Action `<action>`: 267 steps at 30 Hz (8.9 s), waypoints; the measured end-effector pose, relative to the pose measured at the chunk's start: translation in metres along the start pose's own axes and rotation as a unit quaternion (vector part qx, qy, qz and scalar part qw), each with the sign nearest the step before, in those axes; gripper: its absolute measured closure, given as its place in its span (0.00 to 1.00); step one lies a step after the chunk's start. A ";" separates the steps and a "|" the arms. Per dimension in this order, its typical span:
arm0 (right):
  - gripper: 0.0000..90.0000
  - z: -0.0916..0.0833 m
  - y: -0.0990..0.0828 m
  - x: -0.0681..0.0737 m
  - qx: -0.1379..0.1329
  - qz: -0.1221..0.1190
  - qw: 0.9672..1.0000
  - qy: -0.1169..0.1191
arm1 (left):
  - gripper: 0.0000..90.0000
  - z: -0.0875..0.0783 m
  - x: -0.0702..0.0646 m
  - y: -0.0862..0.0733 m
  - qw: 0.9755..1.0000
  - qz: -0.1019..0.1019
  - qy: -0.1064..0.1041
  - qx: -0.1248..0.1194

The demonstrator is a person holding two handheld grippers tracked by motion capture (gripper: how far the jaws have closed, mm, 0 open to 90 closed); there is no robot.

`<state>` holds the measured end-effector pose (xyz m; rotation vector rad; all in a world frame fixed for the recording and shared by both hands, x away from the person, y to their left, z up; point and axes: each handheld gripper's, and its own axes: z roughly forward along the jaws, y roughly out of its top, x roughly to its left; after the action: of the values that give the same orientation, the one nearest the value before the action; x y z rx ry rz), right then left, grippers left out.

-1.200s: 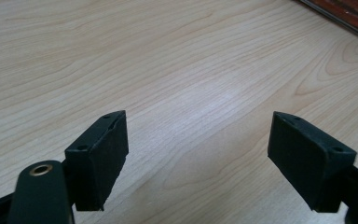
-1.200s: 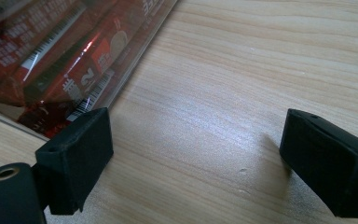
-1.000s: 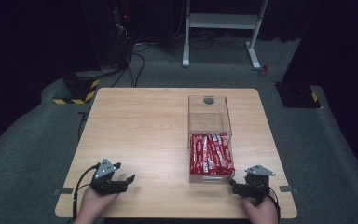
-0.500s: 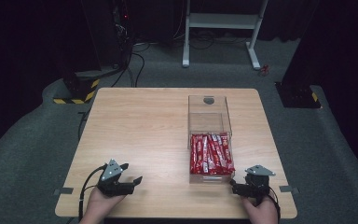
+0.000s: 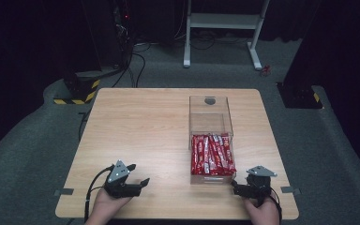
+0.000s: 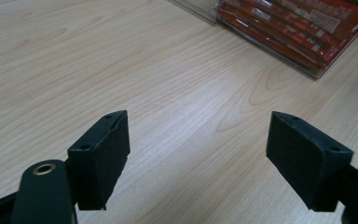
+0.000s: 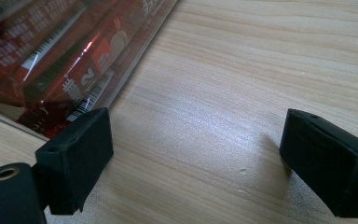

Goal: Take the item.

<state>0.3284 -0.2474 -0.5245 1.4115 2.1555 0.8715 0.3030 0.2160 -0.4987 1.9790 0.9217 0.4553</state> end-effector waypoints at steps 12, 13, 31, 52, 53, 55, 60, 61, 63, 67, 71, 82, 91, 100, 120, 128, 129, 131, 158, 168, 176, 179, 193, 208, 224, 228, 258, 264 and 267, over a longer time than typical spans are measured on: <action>0.10 0.000 0.000 0.000 0.000 0.000 1.000 0.000 | 0.24 0.007 -0.015 0.010 1.000 0.012 -0.020 -0.008; 0.10 0.000 0.000 0.000 0.000 0.000 1.000 0.000 | 0.24 0.008 -0.017 0.011 1.000 0.011 -0.023 -0.008; 0.10 0.000 0.000 0.000 0.000 -0.001 1.000 0.001 | 0.24 0.025 -0.046 0.031 0.998 0.034 -0.053 -0.015; 0.10 0.000 0.000 0.000 0.000 -0.002 1.000 0.002 | 0.24 0.043 -0.068 0.056 0.994 0.050 -0.087 -0.032; 0.10 0.000 0.000 0.000 0.000 -0.002 1.000 0.002 | 0.24 0.043 -0.068 0.057 0.994 0.052 -0.087 -0.033; 0.10 0.000 0.000 0.000 0.000 -0.002 1.000 0.002 | 0.24 0.044 -0.069 0.059 0.994 0.050 -0.090 -0.035; 0.10 0.000 0.000 0.000 0.000 -0.004 1.000 0.002 | 0.25 0.045 -0.071 0.066 0.993 0.054 -0.094 -0.036; 0.10 0.000 0.000 0.000 0.000 -0.004 1.000 0.002 | 0.25 0.045 -0.071 0.068 0.993 0.051 -0.096 -0.038; 0.10 0.000 0.000 0.000 0.000 -0.005 1.000 0.002 | 0.25 0.044 -0.072 0.072 0.993 0.052 -0.099 -0.042; 0.10 0.000 0.000 0.000 0.000 -0.003 1.000 0.002 | 0.26 0.045 -0.074 0.079 0.992 0.056 -0.101 -0.046; 0.10 0.000 0.000 0.000 0.000 -0.003 1.000 0.002 | 0.26 0.046 -0.077 0.084 0.992 0.059 -0.104 -0.048; 0.10 0.000 0.000 0.000 0.000 -0.003 1.000 0.003 | 0.28 0.052 -0.081 0.095 0.991 0.062 -0.107 -0.049; 0.10 0.000 0.000 0.000 0.000 -0.003 1.000 0.003 | 0.32 0.059 -0.083 0.105 0.991 0.056 -0.114 -0.048; 0.10 0.000 0.000 0.000 0.000 -0.002 1.000 0.003 | 0.41 0.070 -0.088 0.116 0.990 0.056 -0.123 -0.044; 0.11 0.000 0.000 0.000 0.000 -0.003 1.000 0.003 | 0.69 0.096 -0.093 0.122 0.993 0.045 -0.101 -0.030; 0.11 0.000 0.000 0.000 0.000 -0.002 1.000 0.003 | 0.78 0.102 -0.098 0.119 0.994 0.049 -0.092 -0.026; 0.11 0.000 0.000 0.000 0.000 -0.002 1.000 0.003 | 0.80 0.102 -0.098 0.119 0.994 0.049 -0.091 -0.025; 0.11 0.000 0.000 0.000 0.000 -0.002 1.000 0.003 | 0.82 0.103 -0.099 0.118 0.994 0.049 -0.094 -0.024; 0.11 0.000 0.000 0.000 0.000 -0.003 1.000 0.004 | 1.00 0.092 -0.100 0.108 0.991 0.023 -0.120 -0.049; 0.11 0.000 0.000 0.000 0.000 -0.003 1.000 0.004 | 1.00 0.088 -0.098 0.110 0.990 0.016 -0.123 -0.068; 0.11 0.000 0.000 0.000 0.000 -0.003 1.000 0.003 | 1.00 0.078 -0.093 0.112 0.987 0.015 -0.134 -0.087; 0.11 0.000 -0.001 0.000 -0.001 -0.003 1.000 0.003 | 1.00 0.074 -0.092 0.111 0.986 0.018 -0.135 -0.092; 0.11 0.000 0.000 0.000 -0.001 -0.003 1.000 0.003 | 1.00 0.053 -0.069 0.102 0.982 0.006 -0.145 -0.121; 0.11 -0.001 -0.001 0.000 -0.001 -0.002 1.000 0.004 | 1.00 0.043 -0.048 0.094 0.984 -0.010 -0.128 -0.126; 0.11 -0.001 0.000 0.000 0.000 -0.003 1.000 0.004 | 1.00 0.037 -0.017 0.087 0.989 -0.003 -0.085 -0.121; 0.11 0.000 -0.001 0.000 -0.001 -0.003 1.000 0.004 | 1.00 0.038 -0.006 0.082 0.990 -0.018 -0.079 -0.119; 0.11 -0.001 -0.001 0.000 -0.001 -0.003 1.000 0.004 | 1.00 0.048 0.052 0.051 0.994 -0.077 -0.021 -0.069; 0.11 -0.001 -0.001 0.000 -0.001 -0.003 1.000 0.004 | 1.00 0.054 0.059 0.043 0.995 -0.088 -0.016 -0.052; 0.11 -0.001 -0.001 0.000 -0.001 -0.003 1.000 0.004 | 1.00 0.057 0.060 0.041 0.996 -0.084 -0.009 -0.041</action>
<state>0.3275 -0.2474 -0.5244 1.4020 2.1644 0.8780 0.3948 0.2149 -0.4975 1.8120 1.0315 0.3741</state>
